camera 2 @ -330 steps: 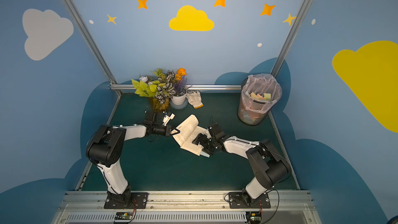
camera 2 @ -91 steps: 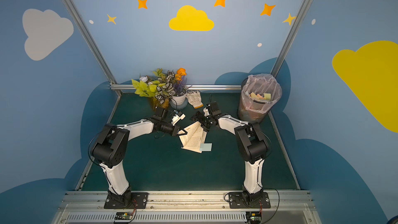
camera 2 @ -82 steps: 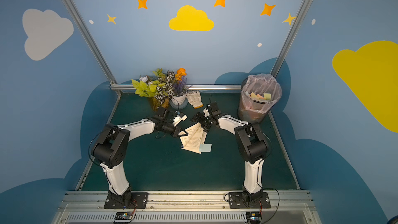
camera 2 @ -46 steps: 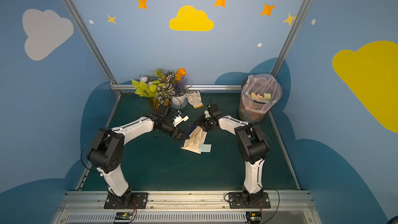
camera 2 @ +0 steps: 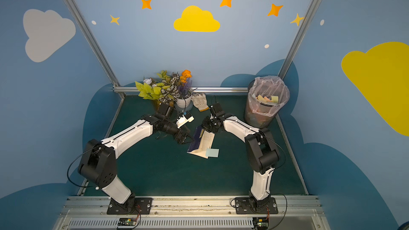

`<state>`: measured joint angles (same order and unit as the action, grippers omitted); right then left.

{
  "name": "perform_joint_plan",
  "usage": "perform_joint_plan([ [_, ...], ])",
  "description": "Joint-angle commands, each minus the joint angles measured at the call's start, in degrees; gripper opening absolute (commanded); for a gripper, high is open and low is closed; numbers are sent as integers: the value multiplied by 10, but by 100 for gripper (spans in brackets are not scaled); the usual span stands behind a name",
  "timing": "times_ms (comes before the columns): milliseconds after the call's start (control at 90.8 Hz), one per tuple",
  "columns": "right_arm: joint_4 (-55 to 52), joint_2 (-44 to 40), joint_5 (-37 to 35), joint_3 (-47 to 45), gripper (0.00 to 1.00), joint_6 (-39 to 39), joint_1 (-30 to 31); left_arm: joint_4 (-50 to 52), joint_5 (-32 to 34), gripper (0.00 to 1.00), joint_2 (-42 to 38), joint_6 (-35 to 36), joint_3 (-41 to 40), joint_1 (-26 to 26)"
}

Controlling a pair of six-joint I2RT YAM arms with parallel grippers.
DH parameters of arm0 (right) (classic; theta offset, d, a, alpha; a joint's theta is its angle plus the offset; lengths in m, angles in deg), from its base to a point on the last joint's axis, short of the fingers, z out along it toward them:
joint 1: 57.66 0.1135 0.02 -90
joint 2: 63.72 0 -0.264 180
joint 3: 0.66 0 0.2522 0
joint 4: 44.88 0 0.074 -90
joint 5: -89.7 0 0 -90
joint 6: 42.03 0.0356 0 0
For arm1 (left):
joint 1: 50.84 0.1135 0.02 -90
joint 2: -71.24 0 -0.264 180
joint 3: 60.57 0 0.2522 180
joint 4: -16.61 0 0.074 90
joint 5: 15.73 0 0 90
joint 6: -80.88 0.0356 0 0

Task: Peel off the used sticky note
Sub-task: Turn the page of the book at the center of the board.

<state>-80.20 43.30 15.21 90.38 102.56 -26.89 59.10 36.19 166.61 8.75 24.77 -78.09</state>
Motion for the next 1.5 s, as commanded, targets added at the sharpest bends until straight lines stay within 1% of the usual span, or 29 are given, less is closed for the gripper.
perform_joint_plan([
  [0,-66,-9,-50,34,0,30,5,9,84,100,-17,26,6,-37],
  [154,-87,22,-43,63,0,52,5,-24,179,100,-13,38,-11,-91],
  [242,-80,29,-35,63,0,69,5,-70,232,100,-21,59,-44,-126],
  [264,-78,29,-34,61,0,73,5,-80,253,100,-22,62,-54,-136],
  [308,-75,29,-35,59,0,81,5,-98,271,100,-25,63,-68,-149],
  [429,-70,27,-39,54,0,95,5,-118,309,100,-9,49,-76,-172],
  [606,-67,26,-39,52,0,109,4,-158,439,99,11,74,-81,-209],
  [672,-67,27,-40,51,0,115,4,-167,466,98,15,80,-79,-216],
  [738,-67,27,-40,48,0,122,4,-170,479,94,15,84,-79,-219],
  [793,-63,27,-40,45,0,125,3,-170,485,89,14,82,-81,-221],
  [903,-59,26,-42,41,0,126,2,-169,499,71,12,68,-84,-222],
  [925,-59,25,-42,42,0,125,1,-167,502,66,11,66,-85,-222],
  [1002,-58,24,-43,42,0,119,0,-161,504,43,7,62,-86,-222],
  [1057,-59,23,-42,43,0,110,0,-155,499,30,4,56,-86,-220],
  [1101,-55,21,-40,44,7,101,-2,-150,492,21,1,47,-86,-217],
  [1167,-39,17,-27,42,21,80,-6,-142,470,5,1,32,-83,-208],
  [1200,-34,12,-19,41,29,67,-8,-137,456,3,1,25,-83,-201],
  [1233,-33,8,-15,40,42,54,-10,-133,438,3,0,17,-83,-194],
  [1277,-31,0,-8,40,55,35,-14,-132,408,3,-1,4,-85,-180],
  [1310,-30,-5,-1,39,62,20,-18,-132,380,3,-1,-13,-85,-168],
  [1398,-28,-26,20,29,69,-10,-32,-128,277,3,4,-64,-79,-117],
  [1431,-27,-37,27,20,70,-20,-40,-130,239,3,7,-88,-79,-92],
  [1486,-25,-53,36,4,70,-37,-50,-143,183,3,11,-120,-80,-66],
])
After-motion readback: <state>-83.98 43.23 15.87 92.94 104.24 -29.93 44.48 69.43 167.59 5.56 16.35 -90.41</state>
